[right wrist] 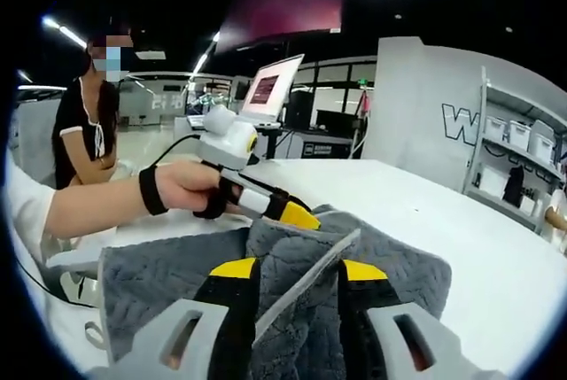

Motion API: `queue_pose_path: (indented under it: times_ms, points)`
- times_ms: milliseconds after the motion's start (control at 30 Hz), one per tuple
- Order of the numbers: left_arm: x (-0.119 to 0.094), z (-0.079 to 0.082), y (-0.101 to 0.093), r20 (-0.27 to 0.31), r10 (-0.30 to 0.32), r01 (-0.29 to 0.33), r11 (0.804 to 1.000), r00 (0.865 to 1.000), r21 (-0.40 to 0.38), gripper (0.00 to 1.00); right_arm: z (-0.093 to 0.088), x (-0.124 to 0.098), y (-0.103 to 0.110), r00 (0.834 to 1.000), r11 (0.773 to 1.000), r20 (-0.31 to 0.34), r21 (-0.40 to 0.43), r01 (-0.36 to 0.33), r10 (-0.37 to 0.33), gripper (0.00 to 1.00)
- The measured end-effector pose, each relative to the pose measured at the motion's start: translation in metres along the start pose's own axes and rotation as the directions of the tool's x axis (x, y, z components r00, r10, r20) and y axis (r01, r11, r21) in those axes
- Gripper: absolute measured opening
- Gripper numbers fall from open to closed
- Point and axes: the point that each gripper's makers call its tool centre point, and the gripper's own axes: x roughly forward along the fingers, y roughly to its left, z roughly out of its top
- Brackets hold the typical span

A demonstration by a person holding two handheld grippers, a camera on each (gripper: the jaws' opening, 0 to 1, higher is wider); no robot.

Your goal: Open the folded towel by lifting each exposed corner and separating the folded layers until the towel lies flat within the target outline without major curled edges

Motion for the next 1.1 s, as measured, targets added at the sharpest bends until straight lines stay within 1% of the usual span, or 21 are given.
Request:
queue_pose_path:
  times_ms: [200, 400, 600, 800, 833, 967, 1100]
  points:
    - [0.002, 0.001, -0.001, -0.002, -0.003, 0.003, 1.0, 1.0, -0.006, 0.43, 0.001, 0.001, -0.001, 1.0, 1.0, 0.005, 0.023, 0.003, -0.003, 0.31]
    - [0.007, 0.001, -0.002, -0.007, -0.008, 0.008, 1.0, 1.0, -0.002, 0.42, -0.001, -0.008, 0.011, 1.0, 0.999, 0.022, 0.043, 0.013, -0.014, 0.32]
    - [0.009, 0.003, -0.001, -0.003, -0.01, 0.01, 1.0, 1.0, -0.004, 0.41, 0.007, -0.002, 0.0, 0.999, 0.998, 0.039, 0.066, 0.017, -0.019, 0.34]
    - [0.01, 0.006, -0.003, 0.003, -0.011, 0.011, 1.0, 1.0, 0.003, 0.39, 0.008, 0.002, -0.01, 0.998, 0.995, 0.04, 0.098, 0.037, -0.041, 0.37]
    - [0.01, 0.007, -0.003, 0.003, -0.01, 0.01, 1.0, 1.0, 0.015, 0.39, 0.008, 0.002, -0.012, 0.998, 0.994, 0.039, 0.1, 0.039, -0.043, 0.37]
    - [0.009, 0.008, -0.001, 0.006, -0.003, 0.003, 1.0, 1.0, 0.02, 0.38, 0.007, 0.003, -0.016, 0.998, 0.992, 0.04, 0.115, 0.042, -0.047, 0.36]
    - [0.008, 0.01, -0.001, 0.011, 0.008, -0.008, 0.999, 1.0, 0.038, 0.34, 0.007, 0.005, -0.014, 0.999, 0.993, 0.036, 0.112, 0.035, -0.039, 0.36]
